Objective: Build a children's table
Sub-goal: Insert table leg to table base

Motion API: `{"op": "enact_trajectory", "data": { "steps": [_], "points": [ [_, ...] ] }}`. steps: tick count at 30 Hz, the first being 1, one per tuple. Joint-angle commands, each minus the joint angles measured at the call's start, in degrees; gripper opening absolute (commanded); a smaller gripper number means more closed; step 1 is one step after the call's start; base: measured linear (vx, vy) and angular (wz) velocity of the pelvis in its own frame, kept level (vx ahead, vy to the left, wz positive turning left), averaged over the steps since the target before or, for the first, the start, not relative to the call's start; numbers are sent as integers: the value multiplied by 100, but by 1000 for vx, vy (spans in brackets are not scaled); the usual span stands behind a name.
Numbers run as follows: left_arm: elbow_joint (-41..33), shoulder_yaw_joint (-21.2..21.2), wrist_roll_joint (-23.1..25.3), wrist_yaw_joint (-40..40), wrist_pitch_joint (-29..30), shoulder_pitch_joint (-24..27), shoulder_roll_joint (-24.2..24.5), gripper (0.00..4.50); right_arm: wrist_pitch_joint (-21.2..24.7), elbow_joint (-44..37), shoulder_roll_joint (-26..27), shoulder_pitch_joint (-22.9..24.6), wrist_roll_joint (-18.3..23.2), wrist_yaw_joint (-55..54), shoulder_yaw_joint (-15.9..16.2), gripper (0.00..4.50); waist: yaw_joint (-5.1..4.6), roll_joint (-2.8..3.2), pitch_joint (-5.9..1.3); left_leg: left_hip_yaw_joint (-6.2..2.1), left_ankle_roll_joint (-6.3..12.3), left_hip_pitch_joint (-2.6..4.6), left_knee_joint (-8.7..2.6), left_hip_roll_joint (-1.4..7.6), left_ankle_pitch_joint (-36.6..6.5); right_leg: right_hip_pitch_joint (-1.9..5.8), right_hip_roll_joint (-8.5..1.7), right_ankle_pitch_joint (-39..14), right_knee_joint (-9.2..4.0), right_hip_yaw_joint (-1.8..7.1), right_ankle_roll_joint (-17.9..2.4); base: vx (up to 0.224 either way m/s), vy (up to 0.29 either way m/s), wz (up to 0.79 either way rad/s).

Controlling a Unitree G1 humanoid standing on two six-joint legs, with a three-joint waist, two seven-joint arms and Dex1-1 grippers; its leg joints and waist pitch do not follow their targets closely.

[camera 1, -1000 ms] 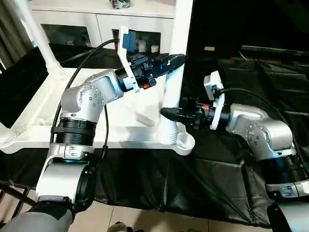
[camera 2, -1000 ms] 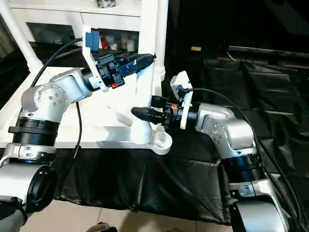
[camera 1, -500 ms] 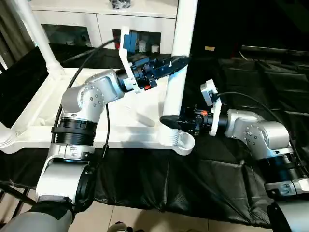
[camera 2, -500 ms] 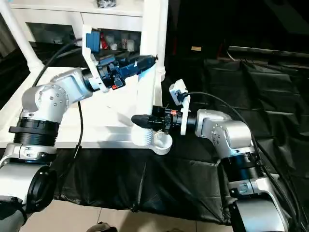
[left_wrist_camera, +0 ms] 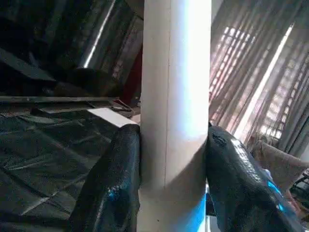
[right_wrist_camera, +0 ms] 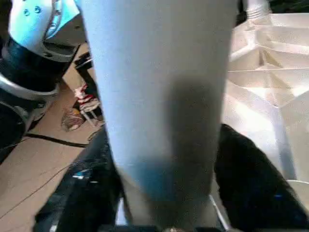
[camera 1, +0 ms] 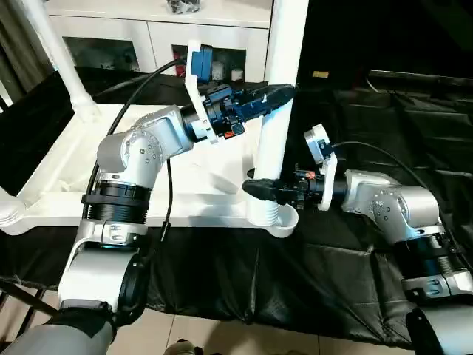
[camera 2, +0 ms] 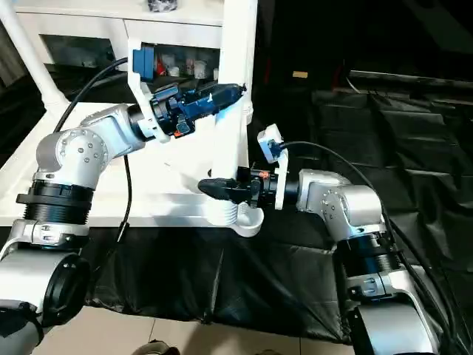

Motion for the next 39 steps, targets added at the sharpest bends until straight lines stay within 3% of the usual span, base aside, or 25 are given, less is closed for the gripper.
{"op": "enact_trajectory", "data": {
  "steps": [1,5,13,14,16,19,24,25,27,31,34,35,36,38,39],
  "points": [
    [-169,-78,-28,-70,64,7,17,174,0,93,-9,-140,-27,-21,7,244,18,-71,-481,-56,306,77,-318,177,-299,383,-431,-342,-378,266,-1366,0,0,0],
    [-153,-95,3,-87,61,13,17,174,3,57,-16,-110,-30,52,14,209,18,-63,-483,-58,295,78,-319,179,-304,383,-432,-348,-381,265,-1358,0,0,0],
    [-151,-120,105,48,-20,-7,5,174,-146,-6,22,-44,-45,53,-7,195,15,-64,-482,-60,281,84,-322,181,-334,380,-433,-358,-382,266,-1365,0,0,0],
    [-119,4,3,65,-72,-36,-53,230,-191,-11,56,-35,-47,0,-45,194,14,-55,-483,-59,278,84,-319,182,-335,378,-434,-351,-381,268,-1369,0,0,0],
    [-81,155,-106,93,-120,-77,-93,244,-250,-30,87,-16,-63,-93,-97,193,11,-58,-485,-60,284,82,-322,182,-312,378,-436,-313,-376,267,-1388,0,0,0],
    [-76,344,-3,138,-884,-48,-199,263,-447,-95,208,47,-22,-293,-294,192,16,-60,-485,-64,279,75,-324,181,-340,387,-446,-319,-392,270,-1378,0,0,0],
    [140,619,27,400,-1295,-53,-243,281,-816,-133,369,166,-106,-760,-537,191,2,-51,-484,-63,250,87,-328,173,-380,377,-436,-328,-395,267,-1331,0,0,0],
    [263,628,111,351,-1433,-1,-169,281,-1025,-124,434,257,-229,-1070,-613,191,9,-4,-487,-71,218,93,-330,177,-369,370,-446,-364,-392,270,-1304,0,0,0],
    [369,520,231,174,-1485,64,-46,281,-1240,-123,443,332,-390,-1254,-608,191,-9,-22,-485,-71,173,97,-340,176,-376,359,-431,-395,-399,270,-1247,0,0,0],
    [725,-682,1523,-747,-2569,551,590,281,-1731,-222,510,578,-819,-1929,-671,190,-24,5,-482,-98,149,106,-372,193,-366,354,-442,-469,-422,284,-1066,0,0,0],
    [985,-1656,2422,-1332,-3262,917,1019,281,-1874,-398,493,787,-1076,-2279,-654,190,-57,77,-486,-77,39,124,-374,192,-464,347,-431,-402,-391,292,-1080,0,0,0],
    [1020,-1771,2522,-1404,-3342,964,1066,281,-1874,-424,492,818,-1097,-2325,-659,190,-36,123,-484,-102,35,132,-386,202,-468,335,-444,-421,-422,292,-1043,0,0,0],
    [1207,-2048,2762,-1526,-3483,1068,1146,281,-1910,-510,466,939,-1208,-2487,-651,190,-58,119,-492,-90,-38,151,-392,205,-577,343,-438,-328,-396,294,-1094,0,0,0],
    [1297,-2139,2853,-1563,-3569,1094,1163,281,-1926,-533,456,983,-1258,-2556,-640,190,-64,113,-484,-84,-72,140,-394,199,-636,343,-439,-317,-399,295,-1140,0,0,0],
    [1459,-2298,3047,-1537,-3717,1137,1174,281,-1963,-621,456,1084,-1305,-2644,-640,190,-62,145,-484,-87,-109,150,-399,205,-715,344,-451,-322,-394,296,-1206,0,0,0]
  ]
}}
